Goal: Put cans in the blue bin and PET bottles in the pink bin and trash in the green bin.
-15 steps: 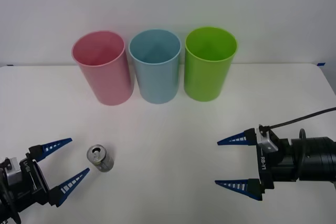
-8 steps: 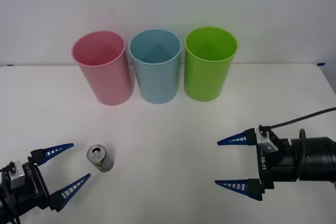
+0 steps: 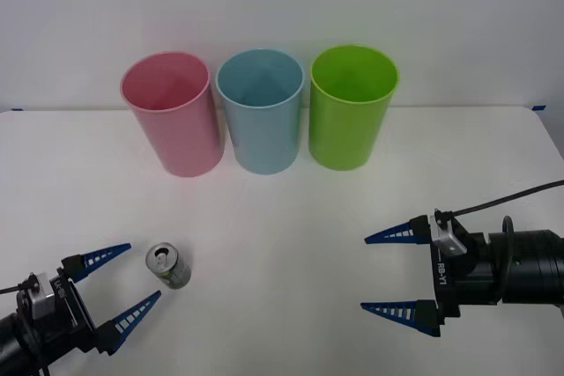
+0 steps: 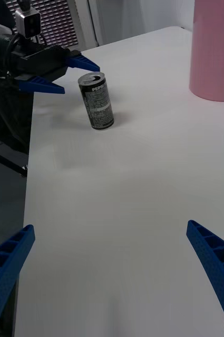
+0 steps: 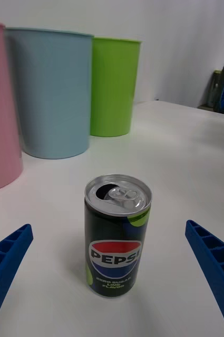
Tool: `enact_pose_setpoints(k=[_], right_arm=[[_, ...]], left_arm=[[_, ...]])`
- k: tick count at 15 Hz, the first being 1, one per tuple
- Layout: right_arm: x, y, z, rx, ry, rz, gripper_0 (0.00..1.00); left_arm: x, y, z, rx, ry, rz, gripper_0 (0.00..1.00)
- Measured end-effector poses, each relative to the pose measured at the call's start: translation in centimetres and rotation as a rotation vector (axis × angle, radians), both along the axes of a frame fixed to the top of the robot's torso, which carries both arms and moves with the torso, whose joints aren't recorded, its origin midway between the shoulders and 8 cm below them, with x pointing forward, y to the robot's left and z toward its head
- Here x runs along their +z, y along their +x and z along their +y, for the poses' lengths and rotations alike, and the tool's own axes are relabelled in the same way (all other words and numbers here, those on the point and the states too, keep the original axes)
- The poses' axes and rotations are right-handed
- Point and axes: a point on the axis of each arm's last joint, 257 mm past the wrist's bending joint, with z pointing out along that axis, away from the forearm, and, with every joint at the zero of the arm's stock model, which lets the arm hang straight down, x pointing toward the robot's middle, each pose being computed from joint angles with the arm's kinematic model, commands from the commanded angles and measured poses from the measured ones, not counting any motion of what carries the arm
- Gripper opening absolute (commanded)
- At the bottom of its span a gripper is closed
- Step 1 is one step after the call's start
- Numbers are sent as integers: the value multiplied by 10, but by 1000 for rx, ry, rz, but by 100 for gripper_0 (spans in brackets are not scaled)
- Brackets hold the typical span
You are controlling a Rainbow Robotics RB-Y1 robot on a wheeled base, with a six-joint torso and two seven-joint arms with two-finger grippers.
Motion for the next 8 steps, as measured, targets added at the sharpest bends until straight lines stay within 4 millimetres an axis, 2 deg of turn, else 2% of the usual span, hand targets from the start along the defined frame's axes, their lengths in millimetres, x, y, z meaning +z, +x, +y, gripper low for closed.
enact_pose_setpoints(k=[4,8], right_arm=[[0,0,0,0,0,0,100],[0,0,0,0,0,0,100]], left_arm=[[-5,8,2,14,6,-5,100],[-15,19,-4,19,4,4,100]])
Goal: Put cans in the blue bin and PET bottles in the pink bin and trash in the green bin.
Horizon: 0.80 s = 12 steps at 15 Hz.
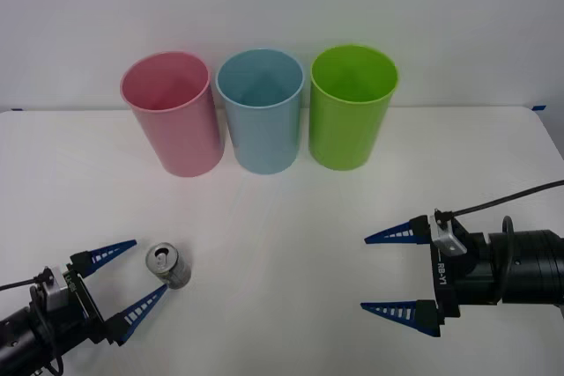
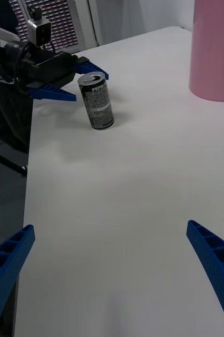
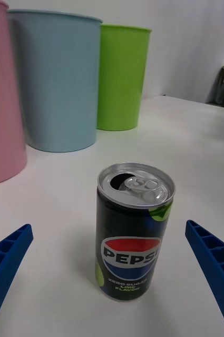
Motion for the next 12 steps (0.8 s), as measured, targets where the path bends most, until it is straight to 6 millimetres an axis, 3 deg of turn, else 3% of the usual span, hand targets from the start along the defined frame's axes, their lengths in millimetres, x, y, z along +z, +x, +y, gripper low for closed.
enact_pose_setpoints(k=[12], right_arm=[[0,0,0,0,0,0,100]], left_arm=[[-7,11,-30,-52,25,1,100]])
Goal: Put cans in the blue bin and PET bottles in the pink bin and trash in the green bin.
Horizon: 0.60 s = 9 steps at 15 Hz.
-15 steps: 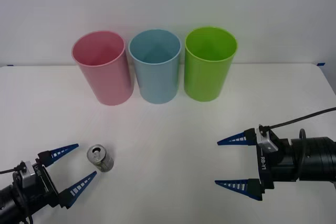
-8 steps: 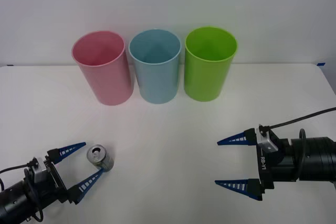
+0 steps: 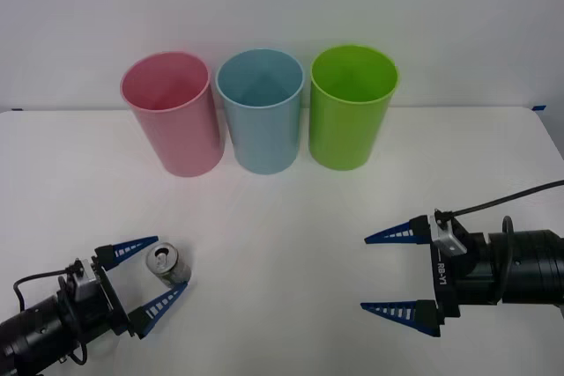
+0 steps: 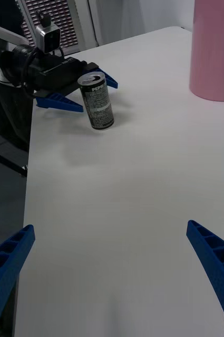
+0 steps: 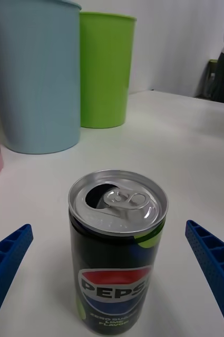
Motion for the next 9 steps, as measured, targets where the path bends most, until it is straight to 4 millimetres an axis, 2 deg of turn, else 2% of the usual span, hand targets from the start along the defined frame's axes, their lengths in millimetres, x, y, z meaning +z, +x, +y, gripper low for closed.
enact_pose_setpoints(k=[9], right_arm=[[0,0,0,0,0,0,100]], left_arm=[[-3,10,-16,-5,5,-9,100]])
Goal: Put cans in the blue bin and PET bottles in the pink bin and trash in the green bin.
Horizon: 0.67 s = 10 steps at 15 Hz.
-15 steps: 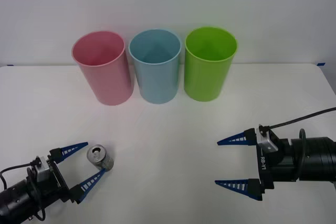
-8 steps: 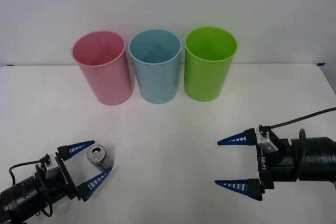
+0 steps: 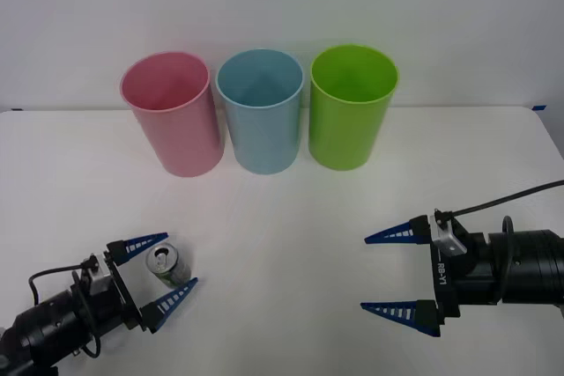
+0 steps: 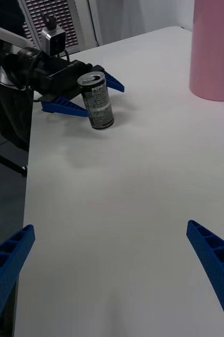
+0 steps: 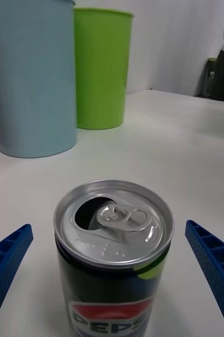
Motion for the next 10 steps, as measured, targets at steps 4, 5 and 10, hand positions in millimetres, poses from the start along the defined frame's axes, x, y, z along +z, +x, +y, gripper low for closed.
enact_pose_setpoints(k=[4,5,10], right_arm=[[0,0,0,0,0,0,100],[0,0,0,0,0,0,100],[0,0,0,0,0,0,100]], left_arm=[[-4,6,-2,-1,13,-3,100],[-4,7,-2,-2,14,-5,100],[-4,7,-2,-3,16,-5,100]])
